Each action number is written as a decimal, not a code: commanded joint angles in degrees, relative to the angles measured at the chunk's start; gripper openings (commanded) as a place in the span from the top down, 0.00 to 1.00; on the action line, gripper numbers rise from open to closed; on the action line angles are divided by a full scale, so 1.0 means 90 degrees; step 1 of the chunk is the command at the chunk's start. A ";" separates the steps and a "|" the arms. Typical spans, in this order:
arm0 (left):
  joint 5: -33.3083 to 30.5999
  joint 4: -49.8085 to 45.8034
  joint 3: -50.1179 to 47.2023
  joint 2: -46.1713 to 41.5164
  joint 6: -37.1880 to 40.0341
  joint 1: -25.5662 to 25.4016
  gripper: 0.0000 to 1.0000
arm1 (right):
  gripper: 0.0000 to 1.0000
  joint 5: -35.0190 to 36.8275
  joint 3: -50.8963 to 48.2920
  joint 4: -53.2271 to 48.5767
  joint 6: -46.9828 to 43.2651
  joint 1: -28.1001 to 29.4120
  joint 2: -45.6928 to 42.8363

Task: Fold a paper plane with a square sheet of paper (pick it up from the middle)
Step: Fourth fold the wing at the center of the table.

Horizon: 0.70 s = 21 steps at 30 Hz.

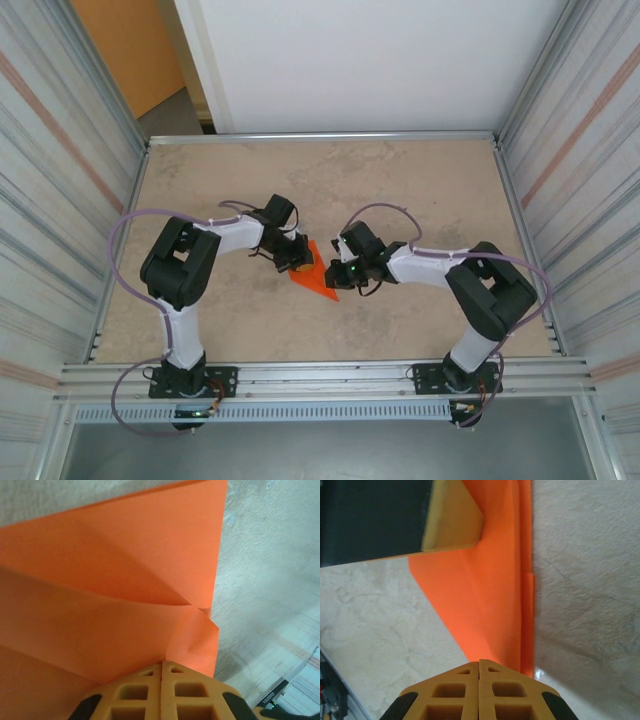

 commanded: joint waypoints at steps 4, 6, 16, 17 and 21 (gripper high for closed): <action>-0.0900 -0.0376 -0.0146 0.0149 0.0147 -0.0006 0.95 | 0.94 0.0110 0.0054 -0.0135 -0.0067 0.0004 0.0411; -0.0751 -0.0240 -0.0128 -0.0100 0.0214 -0.0004 0.94 | 0.94 0.0172 0.0022 -0.0222 -0.0031 0.0032 0.0529; -0.0113 0.1704 -0.1113 -0.1432 0.0628 -0.0282 0.88 | 0.96 0.0354 -0.0131 -0.0450 0.0173 0.0064 0.0638; -0.0030 0.1871 -0.1194 -0.1414 0.0655 -0.0319 0.88 | 0.96 0.0354 -0.0132 -0.0460 0.0196 0.0067 0.0637; 0.0195 0.2403 -0.1374 -0.1200 0.0655 -0.0457 0.88 | 0.96 0.0333 -0.0151 -0.0495 0.0261 0.0074 0.0656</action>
